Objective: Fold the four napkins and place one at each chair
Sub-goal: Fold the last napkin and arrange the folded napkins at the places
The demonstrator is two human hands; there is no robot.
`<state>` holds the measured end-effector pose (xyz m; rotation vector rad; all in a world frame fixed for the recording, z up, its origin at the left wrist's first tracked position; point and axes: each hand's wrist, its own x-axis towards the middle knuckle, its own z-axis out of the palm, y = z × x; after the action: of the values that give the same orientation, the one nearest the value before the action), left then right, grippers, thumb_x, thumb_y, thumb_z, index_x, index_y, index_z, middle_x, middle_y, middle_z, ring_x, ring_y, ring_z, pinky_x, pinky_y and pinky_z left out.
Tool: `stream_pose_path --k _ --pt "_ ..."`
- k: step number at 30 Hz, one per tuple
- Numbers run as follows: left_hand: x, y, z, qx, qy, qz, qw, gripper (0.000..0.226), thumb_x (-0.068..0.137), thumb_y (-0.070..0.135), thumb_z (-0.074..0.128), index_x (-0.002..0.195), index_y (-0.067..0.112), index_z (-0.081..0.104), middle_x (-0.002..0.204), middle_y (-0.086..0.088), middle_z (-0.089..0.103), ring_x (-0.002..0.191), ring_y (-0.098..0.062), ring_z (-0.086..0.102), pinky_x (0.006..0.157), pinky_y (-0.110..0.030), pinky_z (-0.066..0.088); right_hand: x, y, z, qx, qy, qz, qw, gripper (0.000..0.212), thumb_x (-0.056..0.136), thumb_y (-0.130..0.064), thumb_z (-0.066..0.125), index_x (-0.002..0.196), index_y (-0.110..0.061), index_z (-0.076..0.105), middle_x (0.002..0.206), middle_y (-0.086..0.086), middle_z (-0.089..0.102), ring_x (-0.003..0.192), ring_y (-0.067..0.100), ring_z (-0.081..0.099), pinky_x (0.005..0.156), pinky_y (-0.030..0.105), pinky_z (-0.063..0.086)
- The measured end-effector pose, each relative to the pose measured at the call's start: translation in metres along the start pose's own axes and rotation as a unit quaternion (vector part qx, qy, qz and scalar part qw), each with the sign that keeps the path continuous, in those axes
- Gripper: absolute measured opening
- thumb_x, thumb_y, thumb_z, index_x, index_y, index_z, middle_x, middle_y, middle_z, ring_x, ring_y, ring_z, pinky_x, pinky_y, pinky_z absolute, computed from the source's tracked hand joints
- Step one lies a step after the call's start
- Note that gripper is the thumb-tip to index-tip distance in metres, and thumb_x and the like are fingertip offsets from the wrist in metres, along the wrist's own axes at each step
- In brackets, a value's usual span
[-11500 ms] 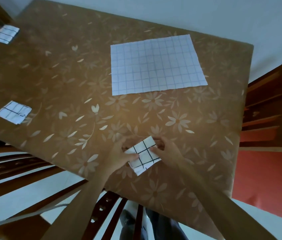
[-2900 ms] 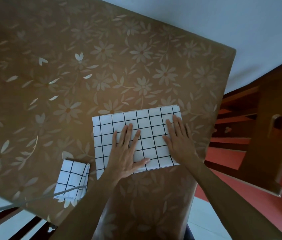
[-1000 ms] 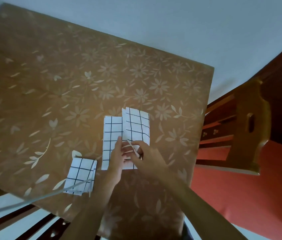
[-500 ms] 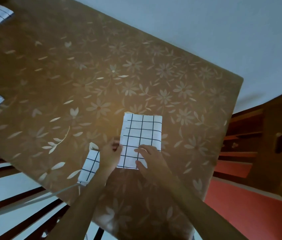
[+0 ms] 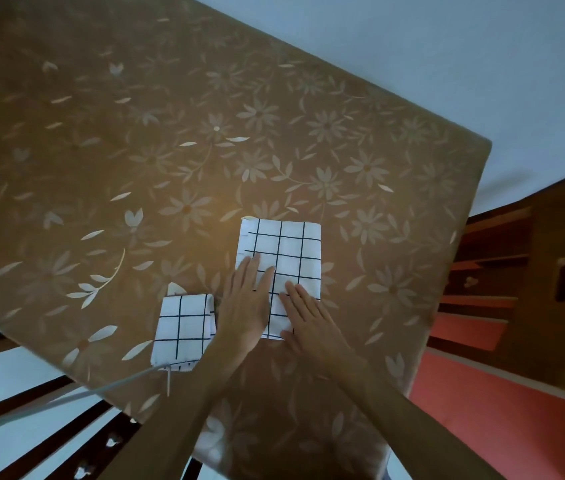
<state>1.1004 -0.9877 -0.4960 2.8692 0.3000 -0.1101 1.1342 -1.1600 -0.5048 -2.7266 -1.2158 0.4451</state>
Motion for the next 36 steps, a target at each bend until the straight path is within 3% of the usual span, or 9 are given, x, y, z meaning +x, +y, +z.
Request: stream_pose_path --k 3,6,8,14,18,22,28,32,36 --pt "-0.003 -0.002 0.015 0.036 -0.051 0.033 0.998 0.07 0.092 0.03 0.063 0.153 0.016 0.03 0.162 -0.017 0.02 0.15 -0.034 0.019 0.118 -0.054 0.027 -0.002 0.003 -0.002 0.04 -0.013 -0.008 0.999 0.064 0.099 -0.035 0.045 0.154 -0.009 0.023 0.163 0.007 0.013 0.15 0.02 0.01 0.119 0.038 0.014" --pt "-0.01 -0.008 0.02 0.042 -0.042 0.038 0.998 0.06 0.104 0.037 0.036 0.157 0.018 0.018 0.165 -0.014 0.008 0.152 -0.031 0.009 0.118 -0.053 0.024 0.003 0.005 -0.006 0.028 0.037 0.014 0.999 0.054 0.097 -0.028 0.035 0.146 -0.007 0.04 0.156 0.011 0.034 0.145 0.023 0.029 0.115 0.04 0.031" --pt "-0.011 -0.009 0.022 0.037 -0.031 0.042 0.998 0.058 0.104 0.04 0.027 0.157 0.017 0.017 0.165 -0.012 0.007 0.153 -0.028 0.007 0.119 -0.052 0.021 0.015 0.004 -0.005 0.024 0.051 0.02 0.998 0.055 0.098 -0.027 0.028 0.147 -0.005 0.039 0.157 0.014 0.032 0.146 0.027 0.027 0.116 0.042 0.029" --pt "-0.009 -0.011 0.029 0.055 -0.029 0.042 0.997 0.063 0.103 0.049 0.019 0.156 0.014 0.021 0.165 -0.012 0.01 0.153 -0.028 0.009 0.12 -0.053 0.02 0.057 -0.001 0.005 0.017 0.028 0.021 0.999 0.056 0.102 -0.028 0.023 0.154 -0.006 0.02 0.163 0.012 0.013 0.151 0.024 0.009 0.118 0.046 0.025" --pt "-0.007 -0.012 0.028 0.055 -0.04 0.026 0.997 0.068 0.1 0.054 0.029 0.158 0.023 0.011 0.166 -0.008 0.002 0.153 -0.026 0.001 0.12 -0.056 0.014 0.07 0.019 0.0 -0.005 0.033 0.052 0.998 0.062 0.104 -0.044 0.02 0.156 -0.011 0.014 0.164 0.009 0.004 0.152 0.022 0.0 0.123 0.045 0.013" --pt "-0.007 -0.012 0.027 0.053 -0.043 0.026 0.997 0.069 0.099 0.056 0.029 0.158 0.025 0.012 0.166 -0.007 0.001 0.153 -0.027 0.0 0.12 -0.057 0.012 0.078 0.045 -0.009 -0.01 0.037 0.095 0.995 0.07 0.101 -0.056 0.023 0.157 -0.016 0.011 0.165 0.006 0.002 0.152 0.021 0.0 0.123 0.043 0.005" --pt "-0.007 -0.011 0.024 0.043 -0.053 0.026 0.997 0.069 0.098 0.057 0.027 0.158 0.026 0.012 0.166 -0.007 -0.001 0.153 -0.026 -0.002 0.121 -0.057 0.01 0.08 0.05 -0.023 -0.002 0.007 0.109 0.994 0.071 0.098 -0.055 0.01 0.157 -0.016 0.003 0.165 0.007 -0.003 0.151 0.022 -0.005 0.123 0.046 0.005" --pt "-0.004 -0.003 0.017 0.006 -0.042 0.004 0.999 0.067 0.095 0.052 0.038 0.155 0.025 0.025 0.165 -0.007 0.012 0.153 -0.026 0.006 0.121 -0.055 0.012 0.056 0.039 -0.034 0.109 0.064 0.19 0.974 0.063 0.098 -0.036 0.046 0.151 -0.007 0.026 0.156 0.014 0.027 0.141 0.03 0.03 0.116 0.042 0.029" --pt "0.013 0.0 0.003 -0.102 0.035 -0.036 0.993 0.04 0.087 0.036 0.054 0.122 0.02 0.064 0.139 -0.007 0.055 0.131 -0.029 0.049 0.103 -0.055 0.041 0.044 0.031 -0.05 0.304 0.093 0.258 0.912 0.055 0.09 -0.02 0.059 0.14 -0.013 0.038 0.13 0.007 0.045 0.112 0.022 0.049 0.093 0.035 0.045"
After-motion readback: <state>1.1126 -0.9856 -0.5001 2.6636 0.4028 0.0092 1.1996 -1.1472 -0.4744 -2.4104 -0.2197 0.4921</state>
